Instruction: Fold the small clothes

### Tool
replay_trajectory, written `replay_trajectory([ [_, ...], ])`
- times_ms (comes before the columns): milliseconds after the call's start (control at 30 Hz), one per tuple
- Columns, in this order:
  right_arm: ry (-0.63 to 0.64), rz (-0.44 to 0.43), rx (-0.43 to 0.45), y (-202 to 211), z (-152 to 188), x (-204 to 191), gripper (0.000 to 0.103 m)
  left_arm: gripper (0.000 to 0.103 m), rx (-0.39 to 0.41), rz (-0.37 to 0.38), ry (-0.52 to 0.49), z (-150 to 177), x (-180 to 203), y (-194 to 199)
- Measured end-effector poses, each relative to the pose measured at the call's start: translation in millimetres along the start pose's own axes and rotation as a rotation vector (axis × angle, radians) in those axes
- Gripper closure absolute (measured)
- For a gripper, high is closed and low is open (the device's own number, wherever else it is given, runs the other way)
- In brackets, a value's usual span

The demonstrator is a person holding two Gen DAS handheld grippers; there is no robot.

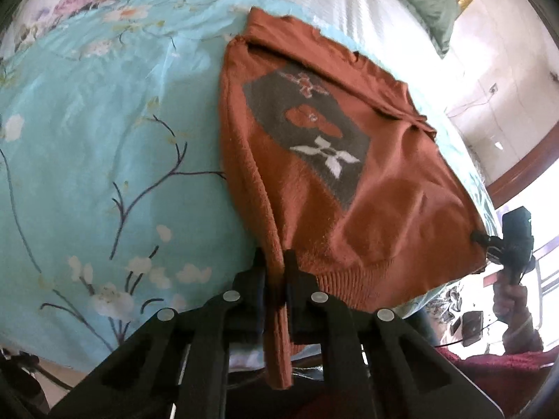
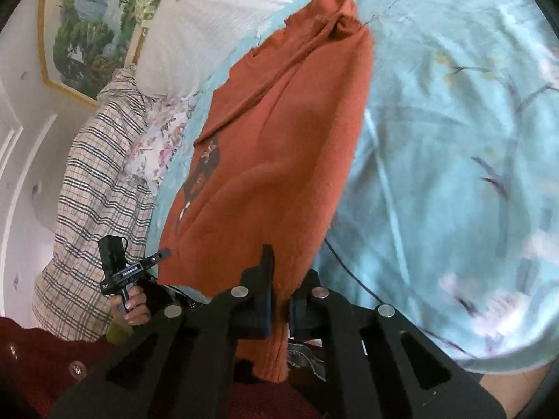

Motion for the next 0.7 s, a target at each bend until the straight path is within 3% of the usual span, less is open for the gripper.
replay_trajectory([
  [133,0.023,-0.018,0.006,12.6,4.6,3.0,0.096,0.098,0.061,-0.004,-0.021,-0.2,-3.2,19.8],
  [300,0.015,-0.029,-0.042,-0.2,9.4,9.1,0.092,0.096,0.013,0.045,0.013,3.7,-14.9,7.6],
  [500,0.041,-0.053,-0.05,-6.0,16.5,3.6,0.077,0.073,-0.038,0.111,0.015,9.4,-10.3,-4.4],
  [567,0.056,-0.048,-0.045,-8.1,16.4,0.4,0.082,0.077,-0.04,0.107,-0.005,9.6,-5.4,-6.1],
  [600,0.053,-0.058,-0.035,-6.9,16.1,-1.3,0.096,0.091,-0.033,0.081,-0.025,8.8,-3.0,-6.9],
  [633,0.044,-0.08,-0.019,-2.8,14.7,-1.6,0.096,0.096,-0.022,0.06,-0.043,8.5,-0.3,-6.2],
  [700,0.039,-0.119,0.016,9.5,12.9,-2.2,0.096,0.097,0.003,0.051,-0.043,8.1,1.1,-1.0],
])
Point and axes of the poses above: each gripper's, at about its wrist camera, not at the fingertips, and y roughly against the way its jaws point, x to its right, z to its underside, the point moved 7 cm from there along -y, roughly the way its jaws point, and after that the axes turned 3 degrees about -x, right-handed, at the moved point
